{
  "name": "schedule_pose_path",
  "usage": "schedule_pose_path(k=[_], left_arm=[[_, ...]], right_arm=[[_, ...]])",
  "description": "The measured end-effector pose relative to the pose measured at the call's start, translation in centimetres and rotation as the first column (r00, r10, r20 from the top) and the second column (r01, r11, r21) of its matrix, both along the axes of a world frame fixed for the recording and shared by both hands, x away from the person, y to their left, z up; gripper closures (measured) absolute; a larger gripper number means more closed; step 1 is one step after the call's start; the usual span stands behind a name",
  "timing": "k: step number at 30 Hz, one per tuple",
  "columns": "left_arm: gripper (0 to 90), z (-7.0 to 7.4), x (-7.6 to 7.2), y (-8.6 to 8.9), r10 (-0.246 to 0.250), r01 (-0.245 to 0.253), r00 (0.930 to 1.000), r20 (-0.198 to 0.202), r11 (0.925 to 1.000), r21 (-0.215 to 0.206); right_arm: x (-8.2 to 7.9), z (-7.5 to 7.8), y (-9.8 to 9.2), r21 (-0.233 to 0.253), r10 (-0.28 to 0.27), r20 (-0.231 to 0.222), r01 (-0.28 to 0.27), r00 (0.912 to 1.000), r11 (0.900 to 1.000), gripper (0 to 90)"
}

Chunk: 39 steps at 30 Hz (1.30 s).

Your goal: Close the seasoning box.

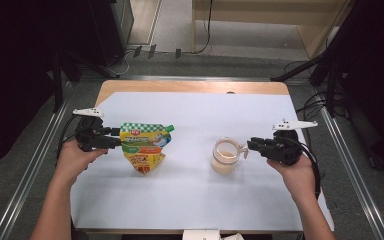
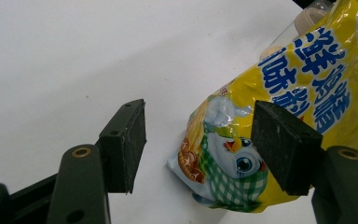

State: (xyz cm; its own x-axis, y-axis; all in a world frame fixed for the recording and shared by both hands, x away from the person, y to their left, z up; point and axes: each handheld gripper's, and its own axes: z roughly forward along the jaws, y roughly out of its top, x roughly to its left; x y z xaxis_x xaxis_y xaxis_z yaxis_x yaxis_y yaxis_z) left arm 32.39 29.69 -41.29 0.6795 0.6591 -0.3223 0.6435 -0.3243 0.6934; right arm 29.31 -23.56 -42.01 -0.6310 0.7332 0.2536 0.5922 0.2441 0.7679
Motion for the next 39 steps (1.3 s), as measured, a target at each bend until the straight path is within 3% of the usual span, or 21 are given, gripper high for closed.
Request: schedule_pose_path(k=[6, 7, 17, 24, 25, 27, 31, 39], left_arm=[[36.3, 0.2, 0.0, 0.0, -0.004, 0.004, 0.9999, 0.009, 0.9999, -0.015], [36.2, 0.1, 0.0, 0.0, -0.002, 0.002, 1.0, 0.004, 0.9999, -0.012], [35.8, 0.0, 0.0, 0.1, -0.002, 0.002, 1.0, -0.002, 0.9998, -0.017], [35.5, -0.2, 0.1, 0.2, 0.001, -0.001, 1.0, -0.004, 0.9999, -0.015], [35.4, -0.2, 0.1, 0.3, 0.005, -0.005, 1.0, -0.004, 0.9999, -0.016], [35.5, -0.2, 0.1, 0.4, 0.01, -0.01, 0.9999, -0.008, 0.9999, -0.011], [35.4, -0.3, 0.1, 0.4, 0.014, -0.014, 0.9999, -0.007, 0.9999, -0.007], [35.2, -0.5, 0.1, 0.4, 0.017, -0.017, 0.9998, -0.008, 0.9998, 0.001]], right_arm=[[0.2, -0.8, -0.7, -0.009, -0.017, -0.002, 0.017, 0.9999, 1.0, 64.1], [0.2, -1.1, -0.9, -0.019, -0.026, 0.008, 0.027, 0.9996, 0.999, 59.4], [0.6, -2.4, -2.4, -0.024, -0.069, 0.029, 0.07, 0.9972, 0.997, 47.2], [0.9, -3.4, -3.3, -0.021, -0.102, 0.008, 0.102, 0.9948, 0.995, 38.9], [0.9, -3.7, -3.4, -0.035, -0.113, 0.033, 0.115, 0.993, 0.993, 34.6], [0.9, -4.0, -3.6, -0.057, -0.103, 0.053, 0.106, 0.9933, 0.993, 34.6], [1.2, -4.6, -3.8, -0.037, -0.117, 0.032, 0.118, 0.9926, 0.992, 32.1], [1.5, -5.3, -4.1, -0.043, -0.134, 0.039, 0.136, 0.9902, 0.99, 29.4]])
